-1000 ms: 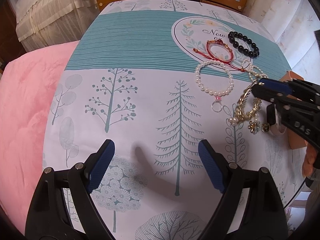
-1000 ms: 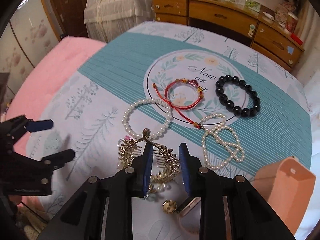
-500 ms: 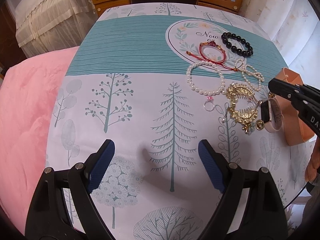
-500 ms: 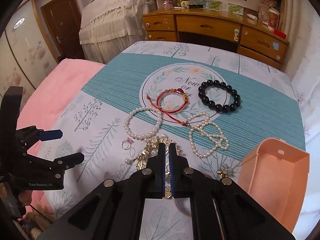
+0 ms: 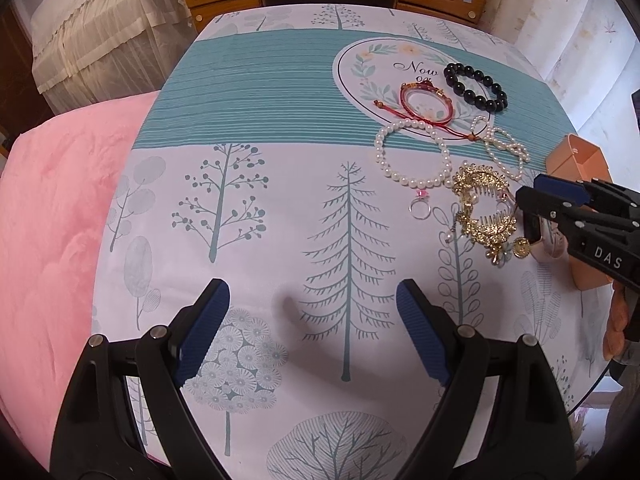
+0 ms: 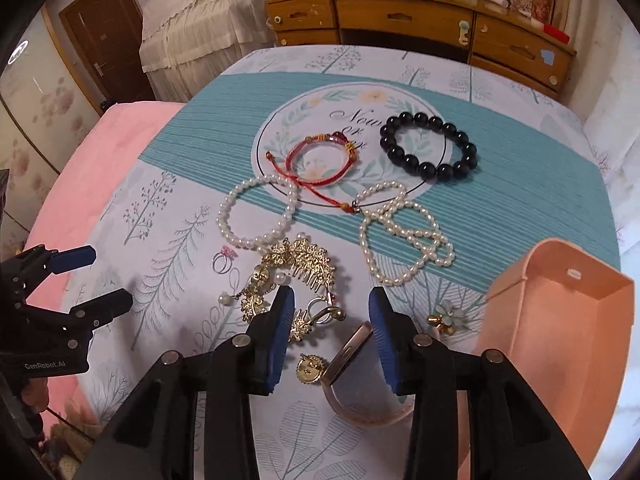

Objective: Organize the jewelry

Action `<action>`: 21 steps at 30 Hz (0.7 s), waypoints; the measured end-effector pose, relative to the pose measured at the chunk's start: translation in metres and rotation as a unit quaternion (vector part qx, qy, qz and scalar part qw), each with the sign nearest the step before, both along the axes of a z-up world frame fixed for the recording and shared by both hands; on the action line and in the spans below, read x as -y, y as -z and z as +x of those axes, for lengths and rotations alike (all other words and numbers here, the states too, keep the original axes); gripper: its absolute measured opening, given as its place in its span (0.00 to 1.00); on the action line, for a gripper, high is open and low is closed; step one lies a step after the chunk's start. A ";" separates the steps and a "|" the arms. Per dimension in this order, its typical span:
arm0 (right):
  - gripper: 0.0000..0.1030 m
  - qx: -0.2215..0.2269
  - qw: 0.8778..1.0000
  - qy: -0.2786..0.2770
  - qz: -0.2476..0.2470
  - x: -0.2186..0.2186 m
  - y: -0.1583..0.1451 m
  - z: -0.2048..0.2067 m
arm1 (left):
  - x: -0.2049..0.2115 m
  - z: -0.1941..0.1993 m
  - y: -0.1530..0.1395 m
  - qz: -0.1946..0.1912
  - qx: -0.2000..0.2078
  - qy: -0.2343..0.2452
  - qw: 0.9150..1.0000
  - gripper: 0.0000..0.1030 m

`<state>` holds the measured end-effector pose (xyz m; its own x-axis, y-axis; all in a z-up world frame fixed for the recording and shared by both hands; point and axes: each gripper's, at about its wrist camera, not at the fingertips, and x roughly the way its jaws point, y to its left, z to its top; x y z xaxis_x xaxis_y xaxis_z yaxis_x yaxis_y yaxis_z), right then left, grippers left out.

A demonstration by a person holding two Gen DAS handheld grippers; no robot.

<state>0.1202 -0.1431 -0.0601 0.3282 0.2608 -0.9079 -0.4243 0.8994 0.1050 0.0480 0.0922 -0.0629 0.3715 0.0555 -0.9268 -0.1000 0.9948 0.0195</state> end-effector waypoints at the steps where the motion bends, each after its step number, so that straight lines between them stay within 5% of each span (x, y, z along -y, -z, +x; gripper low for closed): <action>1: 0.38 -0.002 1.000 -0.002 -0.001 -0.001 0.002 0.001 | 0.000 0.000 0.001 0.000 -0.001 0.000 1.000 0.82; 18: 0.36 -0.014 0.995 -0.066 -0.067 -0.027 0.030 0.017 | -0.002 0.001 0.005 -0.005 -0.003 0.000 1.000 0.82; 21: 0.22 -0.007 0.992 -0.089 -0.085 -0.033 0.031 0.015 | -0.002 0.002 0.007 -0.005 -0.006 0.000 1.000 0.82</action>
